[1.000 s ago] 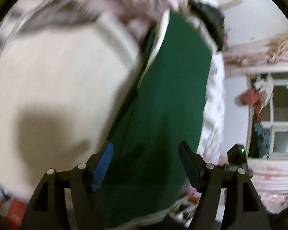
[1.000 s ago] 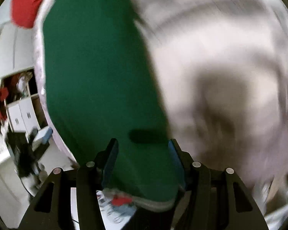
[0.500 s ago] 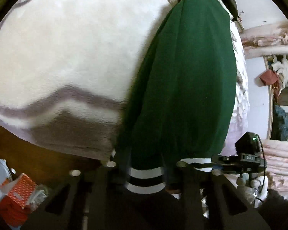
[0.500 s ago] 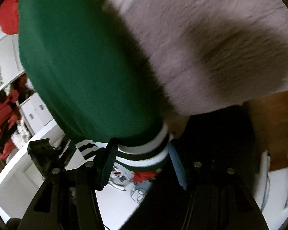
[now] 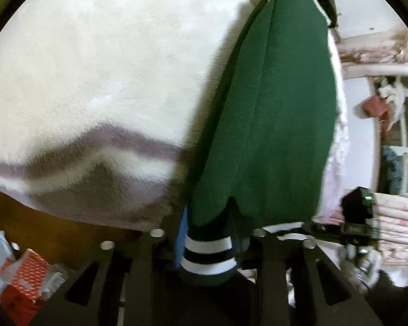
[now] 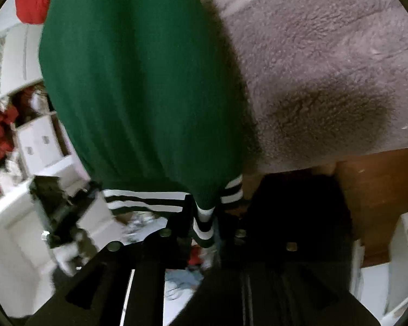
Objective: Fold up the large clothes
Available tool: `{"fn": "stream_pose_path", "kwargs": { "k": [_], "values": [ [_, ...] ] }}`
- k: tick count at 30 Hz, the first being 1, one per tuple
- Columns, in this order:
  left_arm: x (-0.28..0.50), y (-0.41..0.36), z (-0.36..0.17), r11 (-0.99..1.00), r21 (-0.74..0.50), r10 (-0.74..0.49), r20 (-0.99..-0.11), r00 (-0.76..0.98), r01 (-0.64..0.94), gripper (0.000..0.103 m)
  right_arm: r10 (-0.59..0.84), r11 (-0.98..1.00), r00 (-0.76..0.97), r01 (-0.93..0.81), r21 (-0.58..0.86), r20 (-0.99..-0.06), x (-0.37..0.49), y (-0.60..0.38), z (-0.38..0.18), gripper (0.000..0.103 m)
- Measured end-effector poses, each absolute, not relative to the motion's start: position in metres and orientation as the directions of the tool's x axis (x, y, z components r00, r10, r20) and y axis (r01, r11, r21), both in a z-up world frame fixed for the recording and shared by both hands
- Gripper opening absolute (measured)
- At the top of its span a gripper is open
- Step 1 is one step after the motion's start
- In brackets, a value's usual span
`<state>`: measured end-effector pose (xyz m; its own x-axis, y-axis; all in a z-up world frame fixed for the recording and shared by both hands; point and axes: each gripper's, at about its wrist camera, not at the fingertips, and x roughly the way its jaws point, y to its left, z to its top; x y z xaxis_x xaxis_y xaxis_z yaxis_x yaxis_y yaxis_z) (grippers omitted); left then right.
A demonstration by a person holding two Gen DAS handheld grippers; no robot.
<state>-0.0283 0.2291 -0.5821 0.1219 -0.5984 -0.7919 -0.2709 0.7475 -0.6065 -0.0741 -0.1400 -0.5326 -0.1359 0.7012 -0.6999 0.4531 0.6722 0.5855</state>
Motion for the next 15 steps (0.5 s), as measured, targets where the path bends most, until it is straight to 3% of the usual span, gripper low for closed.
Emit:
{"fn": "stream_pose_path", "kwargs": {
  "k": [2, 3, 9, 11, 15],
  "values": [
    [-0.030, 0.232, -0.585, 0.720, -0.635, -0.626, -0.768, 0.133, -0.281, 0.059, 0.714, 0.651, -0.083, 0.444, 0.616, -0.696, -0.075, -0.167, -0.532, 0.048],
    [-0.030, 0.234, -0.589, 0.713, -0.642, -0.631, -0.763, 0.139, -0.282, 0.062, 0.715, 0.645, -0.063, 0.441, 0.623, -0.696, -0.075, -0.176, -0.536, 0.058],
    [-0.016, 0.220, -0.630, 0.647, -0.701, -0.698, -0.703, 0.136, -0.301, 0.064, 0.846, 0.455, 0.004, 0.515, 0.727, -0.532, -0.070, -0.181, -0.597, 0.065],
    [-0.010, 0.216, -0.632, 0.641, -0.709, -0.704, -0.696, 0.144, -0.294, 0.074, 0.877, 0.405, 0.015, 0.517, 0.754, -0.481, -0.064, -0.172, -0.612, 0.070],
    [-0.017, 0.219, -0.621, 0.655, -0.706, -0.686, -0.705, 0.177, -0.270, 0.075, 0.894, 0.385, 0.013, 0.491, 0.782, -0.448, -0.058, -0.153, -0.626, 0.074]
  ]
}}
